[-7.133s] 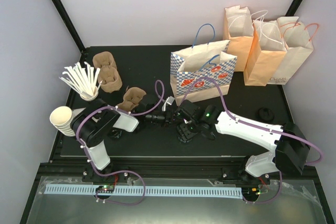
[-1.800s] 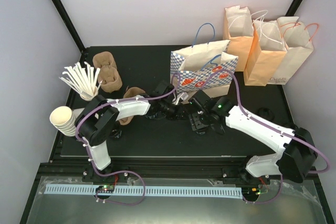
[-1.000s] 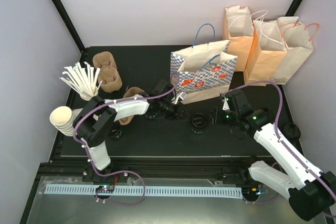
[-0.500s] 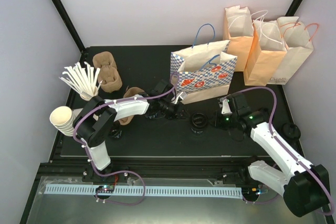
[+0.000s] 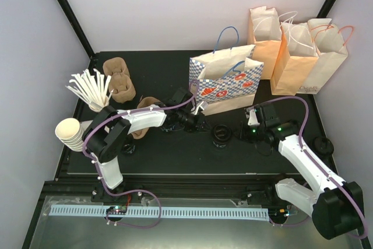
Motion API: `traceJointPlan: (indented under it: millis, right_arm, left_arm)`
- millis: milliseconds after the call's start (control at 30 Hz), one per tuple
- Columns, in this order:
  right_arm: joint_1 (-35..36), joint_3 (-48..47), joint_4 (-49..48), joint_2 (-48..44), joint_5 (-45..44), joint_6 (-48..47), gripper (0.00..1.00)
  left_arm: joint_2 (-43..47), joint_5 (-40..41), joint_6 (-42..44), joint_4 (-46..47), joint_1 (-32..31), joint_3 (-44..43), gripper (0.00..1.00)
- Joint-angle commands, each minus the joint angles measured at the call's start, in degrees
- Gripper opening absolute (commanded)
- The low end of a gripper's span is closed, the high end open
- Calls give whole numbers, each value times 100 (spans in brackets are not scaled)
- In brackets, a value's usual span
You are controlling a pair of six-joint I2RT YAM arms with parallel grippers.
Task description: Pack the takeout coffee
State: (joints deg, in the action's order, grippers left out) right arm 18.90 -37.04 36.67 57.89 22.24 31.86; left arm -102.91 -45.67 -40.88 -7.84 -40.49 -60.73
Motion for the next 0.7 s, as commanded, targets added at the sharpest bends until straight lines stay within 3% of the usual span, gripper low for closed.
traceJointPlan:
  millis: [0,233,500,667]
  right_arm:
    - [-46,29,-137,60,119,-117,18]
    - [-44,6,-255,429,413,-259,17]
    - [-42,74,-244,708,317,-257,5]
    - [-43,275,-325,1157,413,-287,3]
  left_arm:
    - [-124,40,-64,75,10,-169,7]
    - [-166,27,-69,89,13,-180,8]
    - [-337,32,-69,145,15,-185,7]
    - [-576,73,-51,274,15,-35,7]
